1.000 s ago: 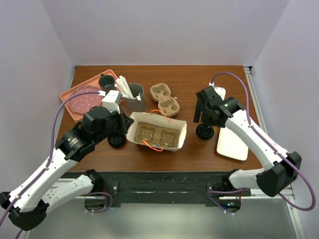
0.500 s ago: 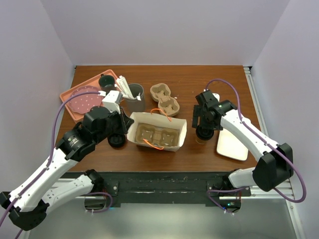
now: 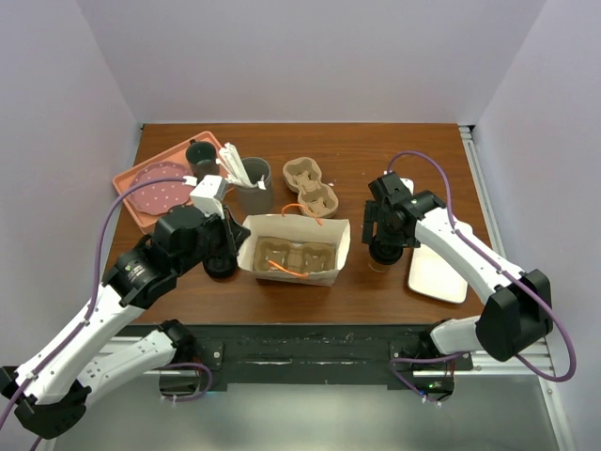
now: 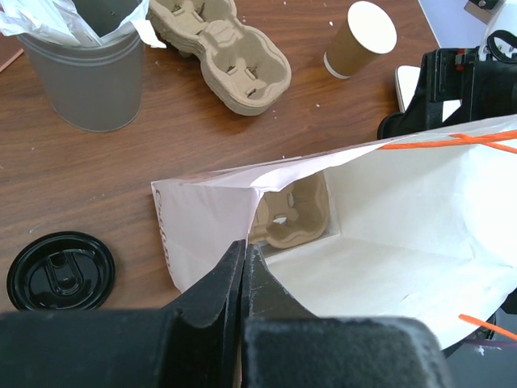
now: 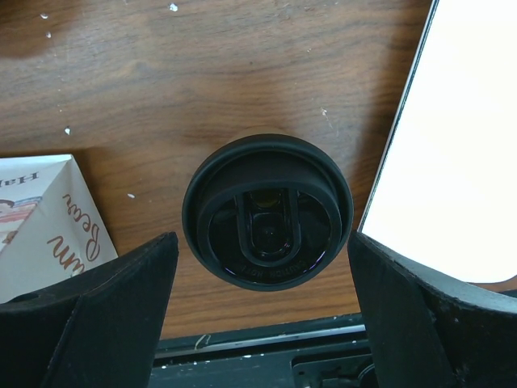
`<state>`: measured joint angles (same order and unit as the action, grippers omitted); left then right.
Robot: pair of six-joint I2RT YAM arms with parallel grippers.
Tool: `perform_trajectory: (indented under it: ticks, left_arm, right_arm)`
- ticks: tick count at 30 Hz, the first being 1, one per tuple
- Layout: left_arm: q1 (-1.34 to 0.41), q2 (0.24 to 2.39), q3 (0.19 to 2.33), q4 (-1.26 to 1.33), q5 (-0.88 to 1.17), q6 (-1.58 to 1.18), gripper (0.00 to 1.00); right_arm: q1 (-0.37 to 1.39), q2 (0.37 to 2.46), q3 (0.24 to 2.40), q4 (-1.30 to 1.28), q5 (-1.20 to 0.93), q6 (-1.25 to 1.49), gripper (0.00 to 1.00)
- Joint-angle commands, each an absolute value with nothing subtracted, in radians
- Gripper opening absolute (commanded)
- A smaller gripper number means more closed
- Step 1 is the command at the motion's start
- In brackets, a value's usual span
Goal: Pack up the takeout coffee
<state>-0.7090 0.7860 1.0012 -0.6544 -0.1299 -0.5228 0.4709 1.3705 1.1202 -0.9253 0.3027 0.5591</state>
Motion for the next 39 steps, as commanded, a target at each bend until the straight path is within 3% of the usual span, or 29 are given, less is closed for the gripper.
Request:
perform_trajectory:
  ticks: [1,18,20,31,39]
  left_arm:
    - [-0.704,0.779,1.005,-0.634,-0.117,-0.523,0.0]
    - [-0.704,0.776,1.011,-0.653,-0.11,-0.529,0.0]
    - [-0.704,0.776,1.011,-0.66,-0.112,-0.534,0.09]
    - [-0.704,0.791,1.057,-0.756,-0.206,-0.557,0.35]
    - [-0.704,0.851,1.081,-0.793,-0.262,-0.574,0.47]
  right_arm:
    - [0.469,1.356,1.095,-0.904,0.333,0.563,0.88]
    - [0.466,1.341,1.045,-0.871,0.316,0.565,0.72]
    - [0.468,1.335,1.035,-0.868,0.314,0.563,0.69]
    - [0.468,1.29,1.109,-0.926,0.344,0.506,0.5]
    - [0.469,1.255,1.201,-1.011,0.339,0.451,0.46]
